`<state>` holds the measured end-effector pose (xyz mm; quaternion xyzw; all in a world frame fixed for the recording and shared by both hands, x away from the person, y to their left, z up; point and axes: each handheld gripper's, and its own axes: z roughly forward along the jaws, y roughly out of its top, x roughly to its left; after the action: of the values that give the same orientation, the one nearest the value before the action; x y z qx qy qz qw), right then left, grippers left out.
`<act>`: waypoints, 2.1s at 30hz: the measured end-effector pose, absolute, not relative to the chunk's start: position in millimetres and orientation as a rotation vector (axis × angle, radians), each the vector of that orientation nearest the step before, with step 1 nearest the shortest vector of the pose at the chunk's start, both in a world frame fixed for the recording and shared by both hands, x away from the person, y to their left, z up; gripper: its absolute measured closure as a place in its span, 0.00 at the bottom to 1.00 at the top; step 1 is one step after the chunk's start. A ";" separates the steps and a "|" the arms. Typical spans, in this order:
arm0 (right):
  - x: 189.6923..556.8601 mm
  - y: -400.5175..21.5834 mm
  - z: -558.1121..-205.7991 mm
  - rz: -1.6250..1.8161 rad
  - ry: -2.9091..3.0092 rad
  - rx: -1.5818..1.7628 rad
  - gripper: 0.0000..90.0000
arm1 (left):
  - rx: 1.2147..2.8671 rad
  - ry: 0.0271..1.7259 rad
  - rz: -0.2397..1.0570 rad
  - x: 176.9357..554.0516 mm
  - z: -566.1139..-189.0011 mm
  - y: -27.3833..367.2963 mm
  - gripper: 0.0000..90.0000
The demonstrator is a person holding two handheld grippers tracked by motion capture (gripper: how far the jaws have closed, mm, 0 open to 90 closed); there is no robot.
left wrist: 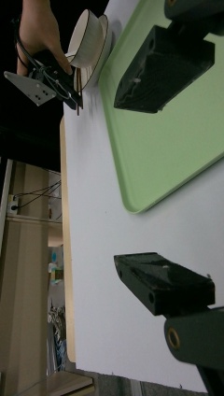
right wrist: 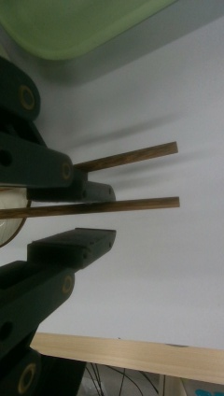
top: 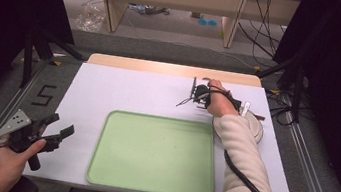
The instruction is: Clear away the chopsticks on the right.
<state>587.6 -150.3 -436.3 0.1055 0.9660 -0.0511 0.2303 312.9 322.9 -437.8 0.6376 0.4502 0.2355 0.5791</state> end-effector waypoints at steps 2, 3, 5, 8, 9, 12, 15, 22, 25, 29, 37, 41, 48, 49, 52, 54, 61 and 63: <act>588.7 -150.4 -437.2 -0.132 2.668 0.273 0.90 | 1.491 1.051 0.550 313.0 -437.8 323.0 0.23; 587.9 -150.1 -438.4 -0.138 2.668 0.288 0.90 | 1.490 1.052 0.550 312.9 -437.8 322.9 0.23; 588.7 -150.1 -439.4 -0.152 2.665 0.272 0.91 | 1.488 1.051 0.551 312.9 -437.8 322.9 0.23; 588.5 -150.2 -439.7 -0.160 2.664 0.261 0.96 | 1.489 1.051 0.551 312.9 -437.8 322.9 0.23; 588.1 -150.1 -439.3 -0.161 2.658 0.255 0.96 | 1.490 1.051 0.551 312.9 -437.8 322.9 0.23; 587.7 -150.0 -438.4 -0.163 2.661 0.243 0.97 | 1.490 1.051 0.551 312.9 -437.7 322.9 0.23; 587.6 -149.7 -435.9 -0.165 2.653 0.219 0.97 | 1.488 1.050 0.552 312.9 -437.7 322.9 0.23; 586.5 -145.9 -418.8 -0.117 2.603 0.178 0.97 | 1.489 1.052 0.552 312.9 -437.7 322.9 0.23; 584.2 -144.8 -407.6 -0.053 2.567 0.205 0.97 | 1.488 1.051 0.553 312.9 -437.6 322.9 0.23; 580.9 -145.2 -390.5 0.048 2.511 0.248 0.97 | 1.489 1.051 0.553 312.9 -437.6 322.9 0.23; 574.1 -153.1 -350.7 0.250 2.382 0.382 0.97 | 1.489 1.052 0.552 312.9 -437.6 322.8 0.23; 570.1 -158.5 -331.3 0.387 2.318 0.471 0.97 | 1.487 1.053 0.552 312.9 -437.7 322.8 0.23; 562.6 -165.0 -303.1 0.614 2.240 0.607 0.97 | 1.490 1.051 0.553 312.8 -437.6 322.7 0.23; 561.4 -165.6 -299.8 0.658 2.232 0.621 0.97 | 1.491 1.052 0.552 312.8 -437.6 322.8 0.23; 558.0 -166.2 -291.9 0.761 2.192 0.658 0.97 | 1.489 1.052 0.552 312.8 -437.7 322.9 0.23; 556.1 -166.4 -287.7 0.811 2.178 0.694 0.97 | 1.485 1.048 0.553 313.0 -437.9 322.8 0.23; 549.4 -168.0 -275.8 0.948 2.139 0.787 0.97 | 1.489 1.051 0.552 312.8 -437.7 322.8 0.23; 544.8 -168.0 -271.1 0.998 2.121 0.862 0.98 | 1.490 1.051 0.552 312.7 -437.7 322.9 0.23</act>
<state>544.8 -168.0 -271.1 0.3274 0.8055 0.3791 0.3166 312.7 322.9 -437.7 0.6372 0.4496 0.2362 0.5796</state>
